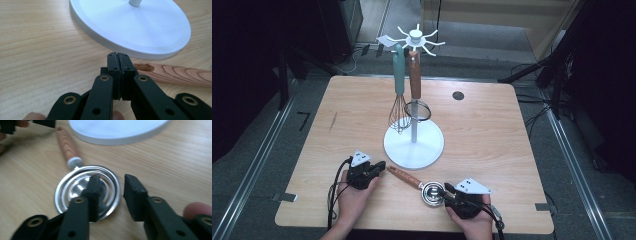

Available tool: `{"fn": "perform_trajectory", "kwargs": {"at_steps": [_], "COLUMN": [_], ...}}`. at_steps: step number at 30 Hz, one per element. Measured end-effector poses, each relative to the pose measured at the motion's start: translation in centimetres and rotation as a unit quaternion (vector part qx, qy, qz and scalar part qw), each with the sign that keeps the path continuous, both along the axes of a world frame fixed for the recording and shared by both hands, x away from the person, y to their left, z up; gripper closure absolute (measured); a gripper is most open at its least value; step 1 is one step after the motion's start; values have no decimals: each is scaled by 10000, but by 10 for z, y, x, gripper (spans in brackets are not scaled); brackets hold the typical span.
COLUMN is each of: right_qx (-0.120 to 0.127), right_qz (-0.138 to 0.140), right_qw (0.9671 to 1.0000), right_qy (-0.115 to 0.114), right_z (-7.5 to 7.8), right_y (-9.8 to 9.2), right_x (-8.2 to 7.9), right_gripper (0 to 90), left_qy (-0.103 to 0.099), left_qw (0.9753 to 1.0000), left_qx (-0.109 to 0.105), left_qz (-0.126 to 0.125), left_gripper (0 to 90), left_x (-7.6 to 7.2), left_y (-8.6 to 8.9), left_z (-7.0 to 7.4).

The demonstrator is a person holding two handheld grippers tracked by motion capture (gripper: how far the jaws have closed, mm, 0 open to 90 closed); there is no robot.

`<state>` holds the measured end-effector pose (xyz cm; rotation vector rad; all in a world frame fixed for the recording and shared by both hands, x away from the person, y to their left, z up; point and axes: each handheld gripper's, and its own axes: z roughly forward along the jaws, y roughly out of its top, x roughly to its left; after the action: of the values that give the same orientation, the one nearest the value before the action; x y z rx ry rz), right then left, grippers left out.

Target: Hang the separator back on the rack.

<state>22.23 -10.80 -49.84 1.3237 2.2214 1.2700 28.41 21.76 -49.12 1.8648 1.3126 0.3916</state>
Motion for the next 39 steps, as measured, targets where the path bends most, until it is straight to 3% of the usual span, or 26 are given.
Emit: {"fn": "perform_trajectory", "kwargs": {"at_steps": [5,10,19,21,27,29,31,34,39], "right_qx": [-10,-91,29,8,-3,-63,-137,-97,-310], "right_qz": [10,78,-36,-2,213,291,301,414,557], "right_qw": [9998,9996,10000,10000,9996,9994,9994,9990,9972], "right_qy": [212,254,50,-86,-163,-171,-98,119,379], "right_z": [-2,-4,4,6,12,12,11,10,3], "right_y": [1,4,-7,-10,-13,-12,-11,-11,-11], "right_x": [1,1,-1,-1,0,-1,-2,-4,-9], "right_gripper": [626,643,614,618,617,649,740,859,894], "left_qy": [12,24,3,9,9,18,-2,-11,1], "left_qw": [9999,9995,9983,9979,9970,9967,9966,9972,9973], "left_qx": [80,188,224,245,254,251,250,210,176], "left_qz": [-62,-247,-533,-593,-736,-768,-786,-724,-714], "left_gripper": [881,894,898,899,900,898,895,888,883], "left_x": [4,2,-4,-6,-10,-11,-12,-12,-11], "left_y": [-4,-8,-20,-23,-30,-32,-33,-30,-27], "left_z": [-1,-1,-2,-2,-2,-2,-2,-1,-1]}}
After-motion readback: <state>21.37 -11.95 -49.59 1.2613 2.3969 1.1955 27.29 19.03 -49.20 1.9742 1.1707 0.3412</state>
